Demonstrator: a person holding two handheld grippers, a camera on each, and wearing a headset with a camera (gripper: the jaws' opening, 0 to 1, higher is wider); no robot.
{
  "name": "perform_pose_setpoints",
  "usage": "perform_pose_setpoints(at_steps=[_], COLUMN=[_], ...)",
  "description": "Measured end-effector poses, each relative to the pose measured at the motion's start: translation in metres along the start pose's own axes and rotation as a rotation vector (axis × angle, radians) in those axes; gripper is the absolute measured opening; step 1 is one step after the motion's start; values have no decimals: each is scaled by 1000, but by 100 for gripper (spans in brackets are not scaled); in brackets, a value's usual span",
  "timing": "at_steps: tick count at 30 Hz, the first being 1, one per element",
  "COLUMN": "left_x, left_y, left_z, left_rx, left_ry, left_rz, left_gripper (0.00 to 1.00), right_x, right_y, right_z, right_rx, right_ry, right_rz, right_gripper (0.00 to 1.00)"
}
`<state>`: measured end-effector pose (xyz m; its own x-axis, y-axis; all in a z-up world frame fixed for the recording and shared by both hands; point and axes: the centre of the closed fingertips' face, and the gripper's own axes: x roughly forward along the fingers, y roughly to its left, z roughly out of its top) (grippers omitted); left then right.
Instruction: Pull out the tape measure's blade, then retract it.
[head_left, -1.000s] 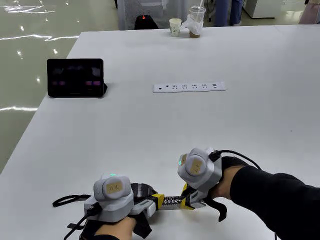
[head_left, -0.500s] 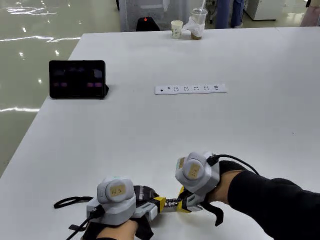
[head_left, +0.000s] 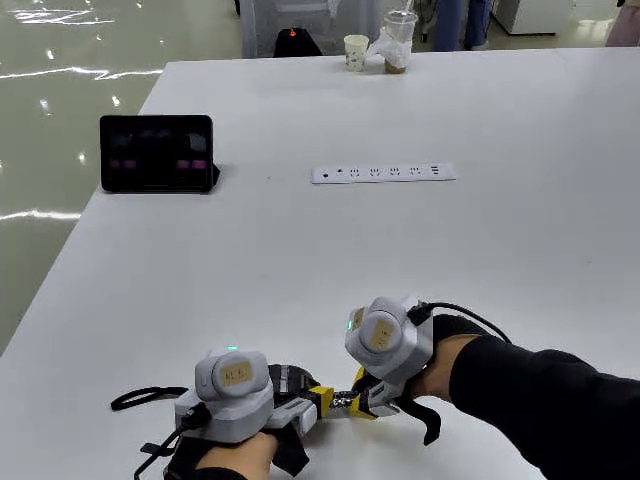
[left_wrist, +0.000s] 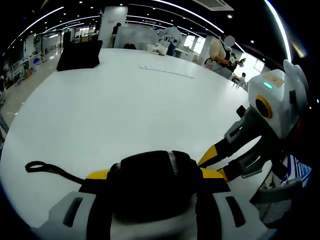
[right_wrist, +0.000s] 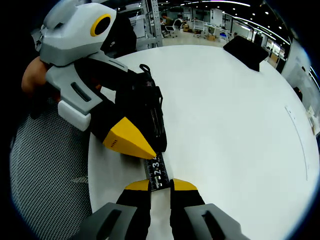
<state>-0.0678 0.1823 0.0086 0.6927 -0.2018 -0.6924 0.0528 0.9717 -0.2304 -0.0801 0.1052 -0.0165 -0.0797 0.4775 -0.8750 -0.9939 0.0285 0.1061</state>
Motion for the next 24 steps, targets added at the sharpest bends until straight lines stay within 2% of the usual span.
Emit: perform_pose_setpoints(at_steps=[16, 19, 24], left_x=[0, 0, 0], left_y=[1, 1, 1], left_z=[0, 0, 0], left_rx=[-15, -14, -4], left_ry=[-1, 2, 4], left_rz=[-4, -5, -7], left_gripper=[62, 62, 61], right_x=[4, 4, 5], right_y=[2, 2, 3], right_z=[8, 9, 11], right_rx=[-2, 16, 2], right_ry=[-20, -17, -10], right_rz=[14, 17, 18], right_gripper=[11, 11, 11])
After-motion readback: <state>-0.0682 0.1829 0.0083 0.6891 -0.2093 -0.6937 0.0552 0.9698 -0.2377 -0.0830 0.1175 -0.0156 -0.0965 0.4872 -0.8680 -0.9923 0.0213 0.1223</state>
